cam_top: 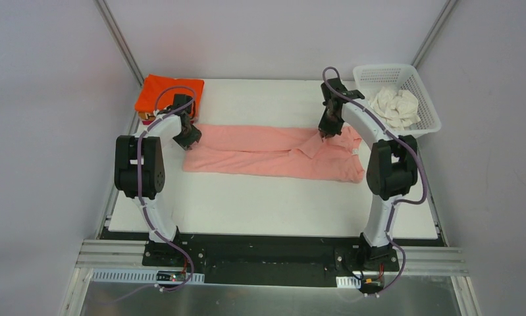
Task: Fold and stack the t-shirts
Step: Fold the other side of the tshirt into a rectangle
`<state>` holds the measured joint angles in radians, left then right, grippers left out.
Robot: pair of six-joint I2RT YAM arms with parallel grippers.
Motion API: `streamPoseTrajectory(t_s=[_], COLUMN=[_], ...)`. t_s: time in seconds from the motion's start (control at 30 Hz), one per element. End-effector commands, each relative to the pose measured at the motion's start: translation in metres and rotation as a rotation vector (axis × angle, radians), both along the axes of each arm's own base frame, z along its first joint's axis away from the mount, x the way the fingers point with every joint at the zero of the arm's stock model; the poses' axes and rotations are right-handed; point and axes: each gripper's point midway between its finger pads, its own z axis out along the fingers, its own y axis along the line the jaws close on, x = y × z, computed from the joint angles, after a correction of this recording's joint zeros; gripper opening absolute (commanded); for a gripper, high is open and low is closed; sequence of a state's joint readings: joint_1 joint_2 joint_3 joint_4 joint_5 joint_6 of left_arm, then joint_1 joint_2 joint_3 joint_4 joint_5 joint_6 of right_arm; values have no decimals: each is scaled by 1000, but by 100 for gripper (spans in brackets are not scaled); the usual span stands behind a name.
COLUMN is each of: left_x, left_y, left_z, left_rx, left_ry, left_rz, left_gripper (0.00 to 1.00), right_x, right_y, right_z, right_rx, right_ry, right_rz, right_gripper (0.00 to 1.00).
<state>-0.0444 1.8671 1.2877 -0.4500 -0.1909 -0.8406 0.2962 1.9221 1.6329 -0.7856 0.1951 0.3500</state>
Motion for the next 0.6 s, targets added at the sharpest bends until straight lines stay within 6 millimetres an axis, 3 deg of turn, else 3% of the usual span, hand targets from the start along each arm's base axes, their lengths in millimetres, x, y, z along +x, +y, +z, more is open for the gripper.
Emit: streamPoseTrajectory(t_s=[0.0, 0.1, 0.17, 0.27, 0.37, 0.43, 0.57], left_x=[9, 8, 7, 5, 3, 0, -10], left_y=[4, 2, 1, -2, -7, -8, -14], left_z=[17, 23, 28, 38, 50, 58, 71], left_rx=[13, 8, 2, -11, -31, -36, -59], left_ry=[-41, -54, -66, -86, -113, -129, -158], left_rz=[1, -8, -15, -34, -57, -71, -109], left_gripper=[46, 64, 79, 98, 99, 99, 99], right_x=[19, 32, 39, 54, 62, 60, 33], right_y=[-1, 0, -1, -1, -2, -3, -2], right_z=[-1, -8, -10, -2, 18, 33, 44], right_rx=[-6, -1, 2, 17, 46, 59, 114], right_ry=[11, 19, 26, -3, -45, -80, -97], right_rz=[19, 20, 18, 16, 2, -8, -33], right_gripper=[8, 15, 33, 53, 75, 97, 100])
